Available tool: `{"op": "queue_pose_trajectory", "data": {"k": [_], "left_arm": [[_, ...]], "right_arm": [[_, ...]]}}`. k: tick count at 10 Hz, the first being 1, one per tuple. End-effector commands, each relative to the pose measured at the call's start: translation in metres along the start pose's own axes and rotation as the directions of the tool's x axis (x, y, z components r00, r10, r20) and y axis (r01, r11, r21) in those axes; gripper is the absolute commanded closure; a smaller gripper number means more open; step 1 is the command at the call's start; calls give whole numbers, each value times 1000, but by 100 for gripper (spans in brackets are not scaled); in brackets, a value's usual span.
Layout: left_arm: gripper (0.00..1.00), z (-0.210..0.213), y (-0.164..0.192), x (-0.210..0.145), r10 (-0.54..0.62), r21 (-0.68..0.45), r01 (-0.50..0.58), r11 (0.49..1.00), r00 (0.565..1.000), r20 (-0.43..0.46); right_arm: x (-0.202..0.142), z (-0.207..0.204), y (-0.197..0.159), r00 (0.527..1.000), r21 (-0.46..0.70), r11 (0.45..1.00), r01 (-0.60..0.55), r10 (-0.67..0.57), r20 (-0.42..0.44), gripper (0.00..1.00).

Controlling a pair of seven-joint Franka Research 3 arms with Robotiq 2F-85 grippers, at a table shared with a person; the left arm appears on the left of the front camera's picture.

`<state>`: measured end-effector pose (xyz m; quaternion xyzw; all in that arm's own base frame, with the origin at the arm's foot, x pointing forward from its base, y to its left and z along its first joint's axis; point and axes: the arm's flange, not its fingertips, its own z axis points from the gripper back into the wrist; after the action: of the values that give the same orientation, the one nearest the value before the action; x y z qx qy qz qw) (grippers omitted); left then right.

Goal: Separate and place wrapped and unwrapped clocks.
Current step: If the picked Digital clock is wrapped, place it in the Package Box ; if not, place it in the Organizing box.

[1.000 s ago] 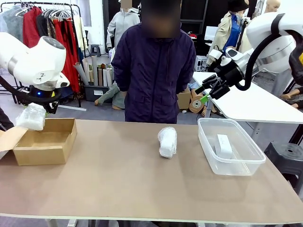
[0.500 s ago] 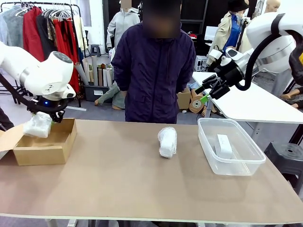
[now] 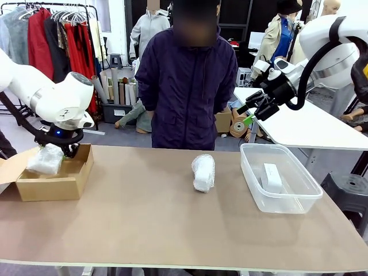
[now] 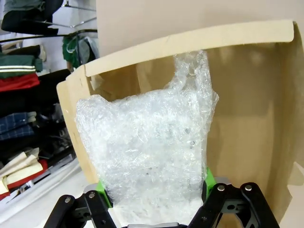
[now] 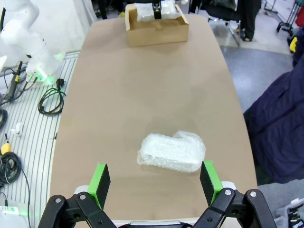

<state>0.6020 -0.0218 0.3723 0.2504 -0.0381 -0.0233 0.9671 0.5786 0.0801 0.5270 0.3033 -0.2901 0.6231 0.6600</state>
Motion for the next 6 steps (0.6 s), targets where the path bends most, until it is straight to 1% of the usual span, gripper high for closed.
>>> {"op": "queue_pose_trajectory", "data": {"k": [1,3,6], "left_arm": [[100,0,5,-3,0,-18,-1,1000,1000,-16],[100,-5,6,-11,17,-23,-18,1000,999,-28],[100,-18,9,-11,26,-28,-27,999,998,-56]], "right_arm": [[2,1,2,1000,-1,1000,-3,3,-5,0],[2,1,2,1000,-1,1000,-3,3,-5,0],[2,1,2,1000,-1,1000,-3,3,-5,0]]}}
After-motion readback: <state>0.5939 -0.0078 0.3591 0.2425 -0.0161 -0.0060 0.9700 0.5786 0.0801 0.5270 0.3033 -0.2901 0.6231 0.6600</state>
